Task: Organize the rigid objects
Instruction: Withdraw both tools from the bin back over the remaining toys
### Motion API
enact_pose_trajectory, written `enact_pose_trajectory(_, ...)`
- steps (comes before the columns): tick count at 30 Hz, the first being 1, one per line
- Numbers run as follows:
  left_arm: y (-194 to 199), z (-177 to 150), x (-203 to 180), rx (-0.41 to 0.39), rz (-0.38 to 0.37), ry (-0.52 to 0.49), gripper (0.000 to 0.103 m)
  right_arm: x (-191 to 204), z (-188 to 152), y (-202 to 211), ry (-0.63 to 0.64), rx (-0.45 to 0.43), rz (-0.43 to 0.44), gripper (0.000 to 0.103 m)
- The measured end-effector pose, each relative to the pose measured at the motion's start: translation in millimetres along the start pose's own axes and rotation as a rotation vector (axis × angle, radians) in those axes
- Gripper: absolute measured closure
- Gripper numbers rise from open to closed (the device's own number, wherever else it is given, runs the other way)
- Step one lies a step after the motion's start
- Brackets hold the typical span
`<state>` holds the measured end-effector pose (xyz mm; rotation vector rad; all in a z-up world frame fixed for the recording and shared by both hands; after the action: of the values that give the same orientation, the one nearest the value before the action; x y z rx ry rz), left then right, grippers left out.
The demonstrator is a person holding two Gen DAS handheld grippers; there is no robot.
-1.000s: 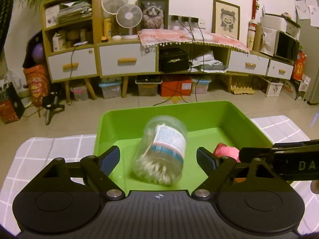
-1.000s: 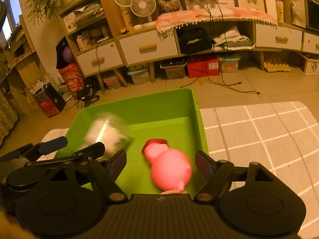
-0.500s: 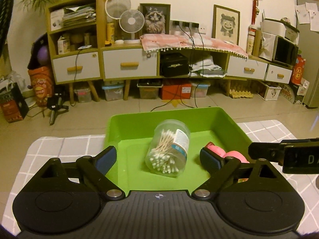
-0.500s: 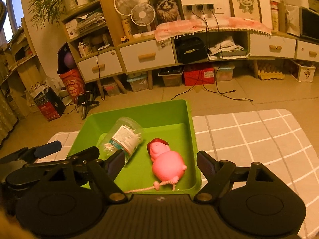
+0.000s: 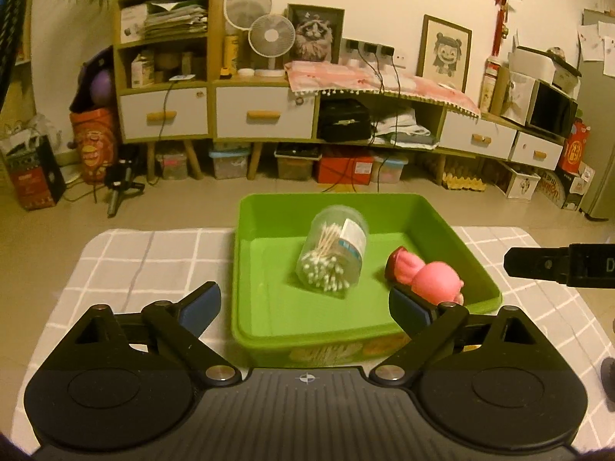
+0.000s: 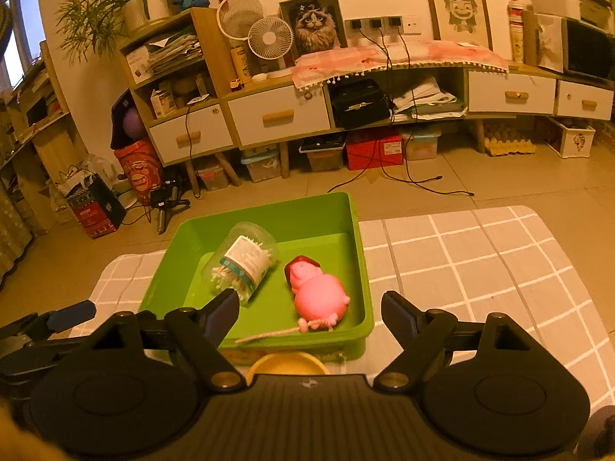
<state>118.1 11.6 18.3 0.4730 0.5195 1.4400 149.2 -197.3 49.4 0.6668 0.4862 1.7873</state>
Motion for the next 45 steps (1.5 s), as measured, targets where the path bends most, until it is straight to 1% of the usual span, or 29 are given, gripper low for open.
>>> enact_pose_trajectory(3, 10, -5, 2, 0.001, -0.007, 0.004, 0.007, 4, -7, 7, 0.031, 0.000, -0.009, 0.044)
enact_pose_trajectory(9, 25, -18, 6, 0.015, -0.018, -0.001, 0.004, 4, -23, 22, 0.029, 0.006, 0.017, 0.043)
enact_pose_trajectory(13, 31, -28, 8, 0.025, -0.034, 0.013, 0.003, 7, -31, 28, 0.045, 0.006, 0.016, 0.042)
enact_pose_trajectory(21, 34, -47, 11, 0.048, -0.052, 0.004, 0.003, 14, -53, 28, 0.085, 0.011, 0.029, 0.040)
enact_pose_trajectory(27, 35, -61, 18, 0.076, -0.083, 0.048, 0.002, 14, -65, 30, 0.079, 0.041, 0.082, 0.039)
enact_pose_trajectory(30, 37, -66, 22, 0.082, -0.074, 0.048, 0.002, 14, -71, 34, 0.089, 0.037, 0.089, 0.038)
enact_pose_trajectory(34, 40, -75, 30, 0.101, -0.071, 0.054, 0.002, 10, -76, 43, 0.088, 0.030, 0.096, 0.033)
enact_pose_trajectory(38, 47, -85, 31, 0.105, -0.080, 0.036, 0.002, 3, -84, 50, 0.091, 0.045, 0.090, 0.033)
enact_pose_trajectory(45, 58, -104, 22, 0.100, -0.135, -0.026, 0.002, -5, -108, 52, 0.134, 0.088, 0.052, 0.032)
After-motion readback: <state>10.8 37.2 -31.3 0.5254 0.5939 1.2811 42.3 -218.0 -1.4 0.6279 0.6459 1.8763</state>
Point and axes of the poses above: each gripper's, at about its wrist camera, not at the fingertips, and y roughly against the way its jaws point, x to its left, z to its top, the point moved 2 cm from there along -y, roughly the way its jaws point, and after that the axes turned 1 degree about z, right-handed, at the moved point
